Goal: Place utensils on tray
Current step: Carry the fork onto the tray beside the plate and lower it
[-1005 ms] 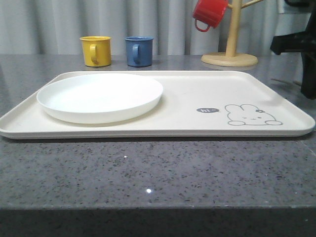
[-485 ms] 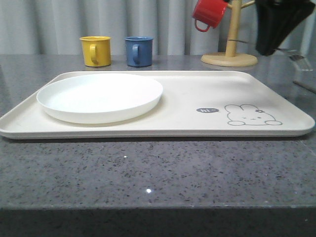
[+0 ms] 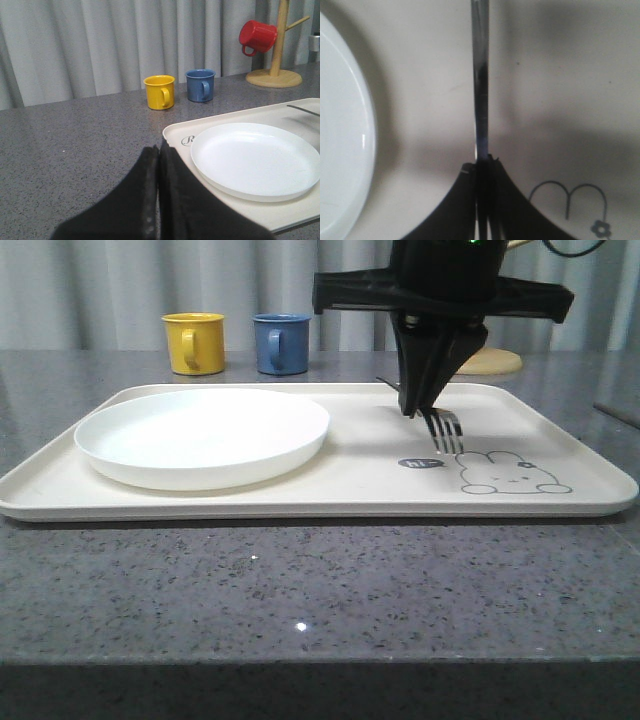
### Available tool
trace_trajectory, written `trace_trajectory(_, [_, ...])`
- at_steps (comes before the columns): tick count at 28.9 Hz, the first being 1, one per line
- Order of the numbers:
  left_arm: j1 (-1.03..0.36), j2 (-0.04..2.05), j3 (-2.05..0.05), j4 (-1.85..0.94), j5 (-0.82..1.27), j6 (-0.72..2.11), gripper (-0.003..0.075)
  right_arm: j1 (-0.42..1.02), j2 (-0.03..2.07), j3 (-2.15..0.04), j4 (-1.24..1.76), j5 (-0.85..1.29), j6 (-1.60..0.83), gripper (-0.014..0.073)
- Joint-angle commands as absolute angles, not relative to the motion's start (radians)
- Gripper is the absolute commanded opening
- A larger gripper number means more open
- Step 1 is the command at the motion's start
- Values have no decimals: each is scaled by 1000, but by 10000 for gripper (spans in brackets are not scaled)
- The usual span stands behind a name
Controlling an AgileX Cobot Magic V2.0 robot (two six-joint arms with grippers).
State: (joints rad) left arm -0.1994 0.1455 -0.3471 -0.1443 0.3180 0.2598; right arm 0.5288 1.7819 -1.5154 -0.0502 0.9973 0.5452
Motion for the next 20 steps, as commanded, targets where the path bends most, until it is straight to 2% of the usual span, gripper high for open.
trace_trajectory(1, [-198, 158, -376, -157, 239, 250, -18, 527, 1751, -1552, 0, 911, 563, -46])
trace_trajectory(6, [-198, 158, -376, -157, 239, 250, -18, 527, 1771, -1552, 67, 852, 563, -46])
trace_trajectory(20, [-198, 158, -376, -157, 239, 250, -18, 527, 1795, -1551, 15, 882, 612, -46])
